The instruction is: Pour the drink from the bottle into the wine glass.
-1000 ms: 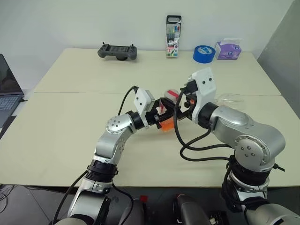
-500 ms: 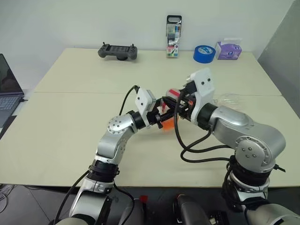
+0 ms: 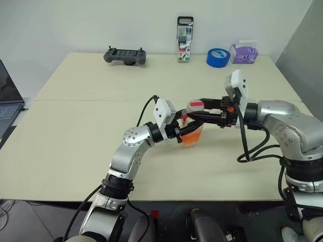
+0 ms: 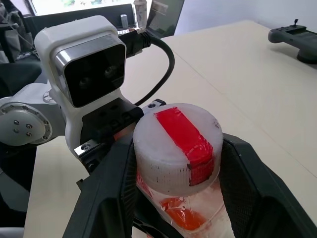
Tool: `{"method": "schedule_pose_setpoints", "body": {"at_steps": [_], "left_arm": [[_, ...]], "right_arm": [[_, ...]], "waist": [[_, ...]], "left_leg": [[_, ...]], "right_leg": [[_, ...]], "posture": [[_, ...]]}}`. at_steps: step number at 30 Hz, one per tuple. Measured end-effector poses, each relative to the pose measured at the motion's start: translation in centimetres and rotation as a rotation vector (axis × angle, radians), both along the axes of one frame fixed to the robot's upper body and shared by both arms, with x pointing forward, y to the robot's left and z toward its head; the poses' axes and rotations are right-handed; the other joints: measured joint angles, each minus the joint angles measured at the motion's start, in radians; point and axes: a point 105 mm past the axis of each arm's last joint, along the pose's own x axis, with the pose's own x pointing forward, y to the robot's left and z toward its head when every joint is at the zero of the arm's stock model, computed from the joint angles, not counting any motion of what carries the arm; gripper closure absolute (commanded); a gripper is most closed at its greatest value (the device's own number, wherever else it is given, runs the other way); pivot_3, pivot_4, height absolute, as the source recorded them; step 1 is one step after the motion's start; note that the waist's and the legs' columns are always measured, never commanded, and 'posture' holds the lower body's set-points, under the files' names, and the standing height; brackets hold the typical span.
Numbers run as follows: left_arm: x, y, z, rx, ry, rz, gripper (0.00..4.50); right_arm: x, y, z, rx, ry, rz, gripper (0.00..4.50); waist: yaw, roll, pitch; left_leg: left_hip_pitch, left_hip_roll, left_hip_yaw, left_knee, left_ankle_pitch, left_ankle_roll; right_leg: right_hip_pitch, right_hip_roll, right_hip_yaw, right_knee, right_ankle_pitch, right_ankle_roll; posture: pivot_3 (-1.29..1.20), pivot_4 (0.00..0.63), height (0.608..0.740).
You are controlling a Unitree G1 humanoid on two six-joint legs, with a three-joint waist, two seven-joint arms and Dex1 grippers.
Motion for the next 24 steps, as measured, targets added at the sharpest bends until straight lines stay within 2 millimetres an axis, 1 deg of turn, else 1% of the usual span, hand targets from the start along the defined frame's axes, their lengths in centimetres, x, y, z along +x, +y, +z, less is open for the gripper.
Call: {"method": "schedule_pose_setpoints", "body": {"at_steps": [1,5,8,11,13,17,21,24], "left_arm": [[0.0,0.0,-0.1,0.0,0.003,0.001,2.6],[0.0,0.0,-0.1,0.0,0.005,0.0,2.61],[0.0,0.1,0.0,-0.004,-0.001,0.002,2.61],[-0.2,-0.3,0.3,-0.007,-0.012,-0.011,2.61],[-0.1,-0.4,0.4,-0.01,-0.015,-0.015,2.61],[0.2,-0.4,-0.1,-0.001,0.006,-0.007,2.61],[0.3,-0.8,-0.8,0.017,0.027,-0.021,2.61],[0.2,-0.9,-0.7,0.017,0.012,-0.027,2.61]], "right_arm": [[0.0,0.0,-0.1,-0.003,0.006,0.004,2.54],[-0.2,0.1,0.0,0.02,0.023,0.021,1.16],[-0.7,1.0,0.5,0.076,0.028,0.043,0.1],[-1.1,1.6,1.5,0.155,-0.001,0.017,0.05],[-1.2,1.6,1.6,0.166,-0.024,-0.054,0.05],[-1.2,1.7,1.4,0.177,-0.042,-0.214,0.05],[-1.8,1.9,0.3,0.173,-0.033,-0.388,0.05],[-2.2,2.0,0.4,0.175,-0.041,-0.479,0.05]], "waist": [[0.001,0.0,0.0],[0.001,0.0,0.0],[0.002,0.0,0.0],[0.004,0.0,0.0],[0.004,0.0,0.0],[0.004,0.0,0.0],[0.003,0.0,0.0],[0.003,0.0,0.0]], "left_leg": [[0.0,0.0,0.0,0.0,0.0,0.0],[0.0,-0.001,-0.001,0.001,0.0,0.0],[-0.001,-0.002,-0.002,0.001,0.0,0.0],[-0.001,-0.002,-0.003,0.001,0.0,0.0],[-0.001,-0.002,-0.003,0.001,0.0,0.0],[-0.001,-0.001,-0.003,0.001,0.0,0.0],[-0.001,-0.001,-0.003,0.001,0.0,-0.001],[-0.001,-0.001,-0.003,0.001,0.0,-0.001]], "right_leg": [[0.0,-0.001,0.0,0.0,0.0,0.0],[0.0,-0.003,0.001,0.0,0.0,0.0],[0.0,-0.004,0.001,0.0,0.0,0.0],[0.0,-0.004,0.001,0.0,0.0,0.0],[0.0,-0.004,0.001,0.0,0.0,0.0],[0.0,-0.004,0.001,0.0,0.0,0.0],[-0.001,-0.004,0.001,0.0,0.0,0.0],[-0.001,-0.004,0.001,0.0,0.0,0.0]], "posture": [[0.0,0.15,0.74],[0.0,0.15,0.74],[0.0,0.15,0.74],[0.0,0.15,0.74],[0.0,0.15,0.74],[0.0,0.15,0.74],[0.0,0.15,0.74],[0.0,0.15,0.74]]}}
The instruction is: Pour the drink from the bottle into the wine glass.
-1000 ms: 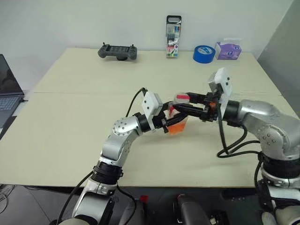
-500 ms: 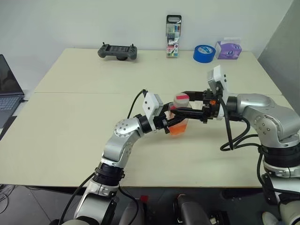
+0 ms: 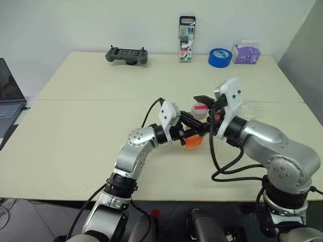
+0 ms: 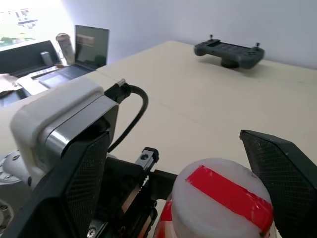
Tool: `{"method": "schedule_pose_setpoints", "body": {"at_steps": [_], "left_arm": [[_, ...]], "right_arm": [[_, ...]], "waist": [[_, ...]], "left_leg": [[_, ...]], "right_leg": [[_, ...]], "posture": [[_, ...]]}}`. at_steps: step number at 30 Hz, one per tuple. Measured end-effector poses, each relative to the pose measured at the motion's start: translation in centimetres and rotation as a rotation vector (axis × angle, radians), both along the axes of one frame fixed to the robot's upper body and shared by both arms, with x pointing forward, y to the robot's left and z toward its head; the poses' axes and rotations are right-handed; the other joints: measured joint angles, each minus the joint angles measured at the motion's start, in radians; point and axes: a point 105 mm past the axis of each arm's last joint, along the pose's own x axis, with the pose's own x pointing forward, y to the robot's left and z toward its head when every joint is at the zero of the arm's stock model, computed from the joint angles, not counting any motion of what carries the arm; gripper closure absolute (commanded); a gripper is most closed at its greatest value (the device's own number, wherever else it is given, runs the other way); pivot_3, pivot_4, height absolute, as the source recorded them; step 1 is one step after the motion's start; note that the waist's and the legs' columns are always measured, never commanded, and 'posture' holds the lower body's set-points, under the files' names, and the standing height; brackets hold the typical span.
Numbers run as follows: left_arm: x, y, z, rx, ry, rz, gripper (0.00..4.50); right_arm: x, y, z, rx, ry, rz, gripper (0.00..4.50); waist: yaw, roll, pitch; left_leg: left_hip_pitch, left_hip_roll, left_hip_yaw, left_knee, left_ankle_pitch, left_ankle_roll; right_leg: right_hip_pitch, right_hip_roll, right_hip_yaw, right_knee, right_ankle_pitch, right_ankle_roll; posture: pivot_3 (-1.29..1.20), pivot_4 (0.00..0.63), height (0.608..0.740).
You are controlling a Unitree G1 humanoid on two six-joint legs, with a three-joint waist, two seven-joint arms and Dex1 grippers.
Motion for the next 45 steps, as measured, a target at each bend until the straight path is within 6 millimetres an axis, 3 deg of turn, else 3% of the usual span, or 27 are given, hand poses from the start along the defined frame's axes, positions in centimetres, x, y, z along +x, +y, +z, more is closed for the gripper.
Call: {"method": "schedule_pose_setpoints", "body": {"at_steps": [11,19,24,28,30,34,45], "left_arm": [[1.0,0.1,-0.2,0.004,-0.003,0.017,2.61],[1.3,0.1,-0.1,0.004,-0.009,0.021,2.61],[1.3,0.1,-0.2,0.006,-0.01,0.023,2.61],[1.4,0.1,-0.2,0.01,-0.011,0.025,2.61],[1.4,0.1,-0.2,0.012,-0.012,0.025,2.61],[1.4,0.2,-0.3,0.015,-0.011,0.026,2.61],[1.4,0.0,-0.4,0.017,-0.008,0.026,2.61]], "right_arm": [[0.0,-0.9,0.0,0.013,0.042,-0.362,0.05],[0.0,-0.3,-0.9,0.0,0.105,-0.432,0.05],[0.1,-0.3,-0.5,-0.003,0.087,-0.461,1.22],[0.2,-0.3,-0.1,-0.008,0.07,-0.479,1.24],[0.2,-0.3,-0.1,-0.005,0.068,-0.484,1.56],[0.1,0.0,-0.1,-0.007,0.067,-0.475,2.67],[0.2,-0.5,-0.1,-0.067,0.04,-0.441,2.67]], "waist": [[0.0,0.0,0.0],[-0.002,0.001,0.0],[-0.003,0.001,0.0],[-0.003,0.001,0.0],[-0.003,0.001,0.0],[-0.003,0.001,0.0],[-0.003,0.001,0.0]], "left_leg": [[0.0,0.0,0.0,-0.001,0.0,0.0],[0.0,0.0,0.0,0.0,0.0,0.0],[0.0,0.0,0.0,0.0,0.0,0.0],[0.0,0.0,-0.001,-0.001,0.0,0.0],[0.0,0.0,0.0,-0.001,0.0,0.0],[0.0,0.0,0.0,-0.001,0.0,0.0],[0.0,-0.001,0.0,0.0,0.0,0.0]], "right_leg": [[0.0,0.0,0.0,0.0,0.0,0.0],[0.0,0.0,-0.001,0.0,0.0,0.0],[0.0,0.0,0.0,0.0,0.0,0.0],[0.0,0.0,-0.001,0.0,0.0,0.0],[0.0,0.0,-0.001,0.0,0.0,0.0],[0.0,0.0,-0.001,0.0,0.0,0.0],[0.0,0.0,-0.001,-0.001,0.0,0.0]], "posture": [[0.0,0.15,0.74],[0.0,0.15,0.74],[0.0,0.15,0.74],[0.0,0.15,0.74],[0.0,0.15,0.74],[0.0,0.15,0.74],[0.0,0.15,0.74]]}}
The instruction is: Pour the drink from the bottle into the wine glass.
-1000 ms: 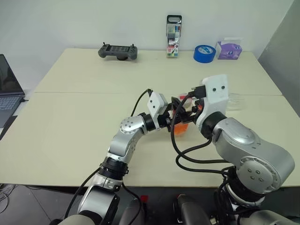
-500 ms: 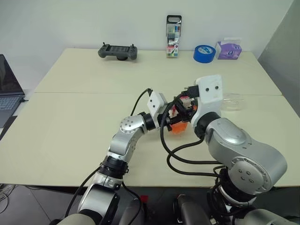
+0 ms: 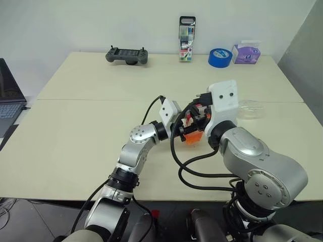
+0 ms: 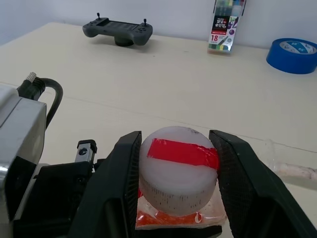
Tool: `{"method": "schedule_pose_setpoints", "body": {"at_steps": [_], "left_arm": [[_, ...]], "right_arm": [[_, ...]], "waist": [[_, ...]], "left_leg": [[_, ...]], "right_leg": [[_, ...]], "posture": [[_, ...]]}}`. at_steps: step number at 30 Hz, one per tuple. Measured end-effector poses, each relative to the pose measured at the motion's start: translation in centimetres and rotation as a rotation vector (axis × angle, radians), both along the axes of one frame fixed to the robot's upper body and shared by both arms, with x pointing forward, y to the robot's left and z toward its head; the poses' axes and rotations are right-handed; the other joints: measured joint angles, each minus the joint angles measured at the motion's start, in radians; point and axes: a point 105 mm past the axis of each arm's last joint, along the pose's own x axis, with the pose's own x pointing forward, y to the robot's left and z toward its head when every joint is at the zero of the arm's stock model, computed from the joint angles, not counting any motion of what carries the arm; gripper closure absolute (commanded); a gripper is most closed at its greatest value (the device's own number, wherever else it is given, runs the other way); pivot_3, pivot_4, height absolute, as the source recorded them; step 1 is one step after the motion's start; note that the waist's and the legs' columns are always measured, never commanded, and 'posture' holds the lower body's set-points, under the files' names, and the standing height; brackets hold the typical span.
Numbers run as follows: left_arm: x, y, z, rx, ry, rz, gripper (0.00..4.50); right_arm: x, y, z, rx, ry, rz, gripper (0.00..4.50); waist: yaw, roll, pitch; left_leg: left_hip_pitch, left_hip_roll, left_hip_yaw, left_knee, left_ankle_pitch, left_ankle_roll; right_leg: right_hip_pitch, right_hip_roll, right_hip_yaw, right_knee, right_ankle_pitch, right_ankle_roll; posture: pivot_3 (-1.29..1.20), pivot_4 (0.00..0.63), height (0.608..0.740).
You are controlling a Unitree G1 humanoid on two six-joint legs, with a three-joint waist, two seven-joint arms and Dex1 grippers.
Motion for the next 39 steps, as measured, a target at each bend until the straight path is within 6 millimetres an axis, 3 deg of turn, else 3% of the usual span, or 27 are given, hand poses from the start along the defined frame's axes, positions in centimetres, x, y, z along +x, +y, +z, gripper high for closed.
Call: {"method": "schedule_pose_setpoints", "body": {"at_steps": [2,5,9,16,20,26,32,39], "left_arm": [[0.0,-0.3,0.3,-0.008,-0.006,-0.006,2.61],[-0.3,-0.8,0.7,-0.013,-0.029,-0.029,2.63],[-0.7,-1.4,0.6,-0.003,-0.032,-0.056,2.63],[-0.2,-1.0,1.2,-0.015,-0.048,-0.026,2.65],[0.0,-0.9,1.2,-0.015,-0.048,-0.009,2.65],[0.1,-0.7,1.3,-0.018,-0.047,0.002,2.66],[0.1,-1.0,1.0,-0.017,-0.032,-0.015,2.66],[0.2,-1.1,0.6,-0.019,-0.013,-0.023,2.66]], "right_arm": [[0.0,-0.5,0.4,-0.043,-0.013,0.076,2.67],[0.0,-1.9,0.9,-0.178,-0.023,0.352,2.67],[0.8,-3.4,1.3,-0.209,0.03,0.637,2.67],[2.7,-3.6,2.1,-0.271,0.01,0.912,2.67],[3.3,-3.4,2.2,-0.277,0.024,0.941,2.67],[3.5,-3.4,2.4,-0.261,0.036,0.925,0.66],[3.1,-3.7,4.1,-0.274,-0.072,0.775,0.63],[0.6,-1.5,2.8,-0.179,-0.097,0.635,0.63]], "waist": [[0.0,0.0,0.0],[0.003,0.0,0.0],[-0.003,0.001,0.001],[-0.007,0.002,0.003],[-0.004,0.003,0.003],[0.006,0.003,0.003],[0.008,0.003,0.003],[0.006,0.003,0.003]], "left_leg": [[0.0,-0.001,0.0,0.0,0.0,0.0],[0.0,-0.002,0.003,0.0,0.0,0.001],[0.003,-0.002,0.007,0.0,-0.002,0.003],[0.006,0.001,0.005,-0.001,-0.002,0.004],[0.005,0.001,0.004,0.0,-0.002,0.003],[0.002,-0.002,0.002,0.001,-0.002,0.003],[-0.001,-0.001,0.001,0.0,-0.002,0.003],[-0.001,0.0,0.0,0.001,-0.001,0.003]], "right_leg": [[0.0,0.0,0.0,0.0,0.0,0.0],[0.003,-0.001,-0.001,-0.005,-0.001,0.001],[0.006,0.001,0.001,-0.006,-0.001,0.002],[0.006,0.005,-0.001,-0.002,-0.001,0.002],[0.005,0.002,0.001,-0.001,0.0,0.0],[0.004,-0.003,0.0,-0.004,0.0,0.0],[0.0,-0.006,0.0,-0.003,0.0,0.0],[0.0,-0.005,0.0,0.001,0.0,0.0]], "posture": [[0.0,0.15,0.74],[0.0,0.15,0.74],[0.0,0.15,0.74],[0.0,0.15,0.74],[0.0,0.15,0.74],[0.0,0.15,0.74],[0.0,0.15,0.74],[0.0,0.15,0.74]]}}
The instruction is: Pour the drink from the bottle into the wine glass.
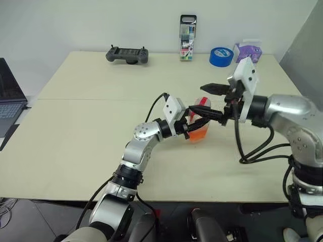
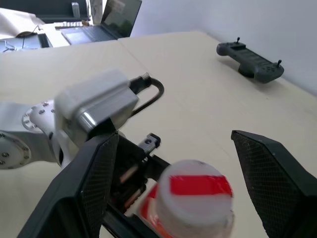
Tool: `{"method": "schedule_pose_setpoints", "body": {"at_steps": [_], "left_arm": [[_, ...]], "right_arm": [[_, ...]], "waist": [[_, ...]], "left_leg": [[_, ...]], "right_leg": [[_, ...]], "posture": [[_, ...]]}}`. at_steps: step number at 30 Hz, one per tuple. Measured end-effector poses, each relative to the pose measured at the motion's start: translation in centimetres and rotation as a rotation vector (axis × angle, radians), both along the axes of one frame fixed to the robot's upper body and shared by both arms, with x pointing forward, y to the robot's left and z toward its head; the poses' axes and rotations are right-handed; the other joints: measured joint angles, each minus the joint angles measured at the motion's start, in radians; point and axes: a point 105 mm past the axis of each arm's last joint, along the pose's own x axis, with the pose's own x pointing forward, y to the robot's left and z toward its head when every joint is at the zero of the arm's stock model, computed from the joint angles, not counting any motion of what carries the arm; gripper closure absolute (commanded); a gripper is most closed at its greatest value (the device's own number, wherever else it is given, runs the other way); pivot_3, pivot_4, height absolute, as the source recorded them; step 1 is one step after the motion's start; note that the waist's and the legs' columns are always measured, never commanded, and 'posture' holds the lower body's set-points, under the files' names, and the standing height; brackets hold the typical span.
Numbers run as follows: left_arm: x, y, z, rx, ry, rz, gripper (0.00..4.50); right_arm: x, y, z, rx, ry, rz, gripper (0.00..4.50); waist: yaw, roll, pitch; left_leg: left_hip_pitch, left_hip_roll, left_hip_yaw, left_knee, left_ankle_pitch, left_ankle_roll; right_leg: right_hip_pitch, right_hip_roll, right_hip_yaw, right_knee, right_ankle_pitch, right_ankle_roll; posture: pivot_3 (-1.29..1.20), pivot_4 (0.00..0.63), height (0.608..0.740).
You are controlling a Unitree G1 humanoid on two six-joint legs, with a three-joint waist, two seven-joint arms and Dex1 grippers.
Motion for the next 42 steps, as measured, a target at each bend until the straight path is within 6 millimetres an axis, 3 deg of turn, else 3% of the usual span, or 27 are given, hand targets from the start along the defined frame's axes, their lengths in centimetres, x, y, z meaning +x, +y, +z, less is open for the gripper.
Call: {"method": "schedule_pose_setpoints", "body": {"at_steps": [8,14,21,25,34,42], "left_arm": [[0.0,-0.2,-0.2,-0.005,0.013,-0.016,2.66],[-0.1,-0.2,-0.2,-0.009,0.015,-0.018,2.66],[-0.1,-0.5,0.2,-0.012,0.008,-0.035,2.66],[-0.1,-0.5,0.4,-0.013,0.003,-0.036,2.66],[0.0,-0.7,0.4,-0.016,0.006,-0.039,2.66],[0.1,-0.4,0.4,-0.009,0.002,-0.033,2.66]], "right_arm": [[0.6,-0.6,-0.6,0.087,-0.02,-0.386,0.63],[0.6,-0.5,-1.8,0.138,0.043,-0.526,0.63],[0.7,1.0,-2.3,0.19,0.068,-0.603,0.63],[1.5,0.2,-2.7,0.18,0.073,-0.701,0.63],[1.8,0.1,-2.5,0.2,0.068,-0.74,0.63],[0.0,0.4,-1.4,0.233,0.013,-0.704,0.63]], "waist": [[0.0,0.0,0.0],[-0.002,0.0,0.0],[-0.004,0.001,0.0],[-0.005,0.001,0.0],[-0.005,0.001,0.0],[-0.005,0.001,-0.001]], "left_leg": [[0.0,-0.001,0.001,0.0,0.001,-0.001],[0.0,0.0,0.0,-0.001,0.001,-0.001],[0.0,-0.001,0.0,0.0,0.001,-0.001],[0.0,-0.001,0.001,0.0,0.001,-0.001],[0.0,0.0,0.0,-0.001,0.001,-0.001],[0.0,0.0,0.0,-0.001,0.001,-0.001]], "right_leg": [[0.0,0.002,0.001,0.0,0.0,0.0],[0.0,0.002,0.0,0.0,0.0,0.0],[0.0,0.004,0.001,0.0,0.0,0.0],[0.0,0.003,0.001,0.0,0.0,0.0],[0.0,0.004,0.001,0.0,0.0,0.0],[0.0,0.004,0.0,0.0,0.0,0.0]], "posture": [[0.0,0.15,0.74],[0.0,0.15,0.74],[0.0,0.15,0.74],[0.0,0.15,0.74],[0.0,0.15,0.74],[0.0,0.15,0.74]]}}
